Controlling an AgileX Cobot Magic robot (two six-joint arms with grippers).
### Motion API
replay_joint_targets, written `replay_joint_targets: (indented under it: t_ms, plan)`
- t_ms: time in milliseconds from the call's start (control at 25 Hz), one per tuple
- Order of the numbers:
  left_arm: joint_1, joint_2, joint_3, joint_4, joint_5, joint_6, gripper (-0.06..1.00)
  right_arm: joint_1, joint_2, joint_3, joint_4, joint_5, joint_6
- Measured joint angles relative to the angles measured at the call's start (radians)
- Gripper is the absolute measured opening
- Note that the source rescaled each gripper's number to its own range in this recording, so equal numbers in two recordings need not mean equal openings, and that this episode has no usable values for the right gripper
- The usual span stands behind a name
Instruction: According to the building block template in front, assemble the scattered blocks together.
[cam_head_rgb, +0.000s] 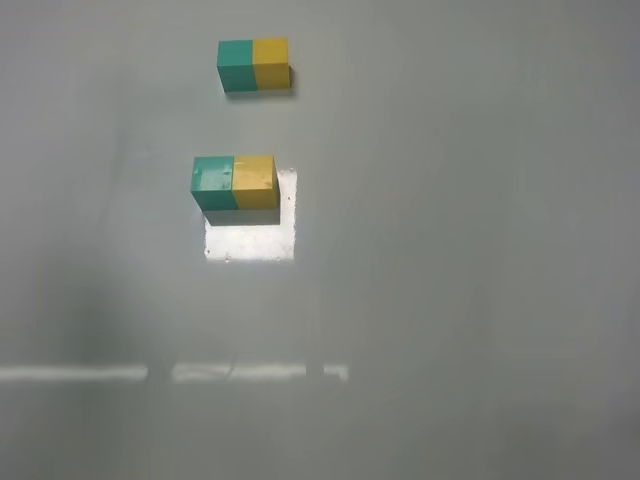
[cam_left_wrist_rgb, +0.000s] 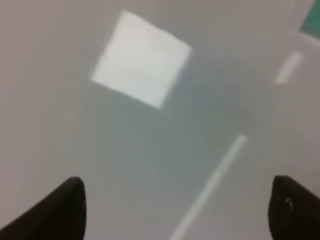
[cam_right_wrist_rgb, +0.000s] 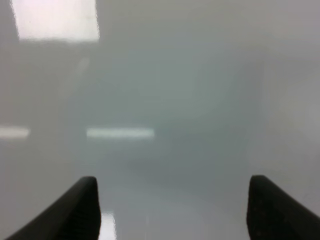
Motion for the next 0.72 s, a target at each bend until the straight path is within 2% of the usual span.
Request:
replay_joint_targets:
  t_ms: [160,240,320,400,520,640,720]
  plan:
    - [0.0,-0.14,0.126,0.068,0.004,-0.085,1.0,0.0,0.0,0.0,0.0,0.0,0.0]
    - [0.014,-0.213,0.197,0.08,0.004,-0.176,1.0,0.0,0.0,0.0,0.0,0.0,0.0]
    - [0.065,-0.279,0.263,0.079,0.005,-0.278,1.0,0.0,0.0,0.0,0.0,0.0,0.0]
    - [0.15,-0.35,0.331,0.049,0.005,-0.319,1.0,0.0,0.0,0.0,0.0,0.0,0.0]
    - [0.339,-0.461,0.441,-0.021,0.007,-0.329,1.0,0.0,0.0,0.0,0.0,0.0,0.0]
    - [0.513,-0.593,0.536,-0.126,0.008,-0.313,1.0,0.0,0.0,0.0,0.0,0.0,0.0]
    - [0.59,-0.685,0.598,-0.188,0.008,-0.324,1.0,0.0,0.0,0.0,0.0,0.0,0.0]
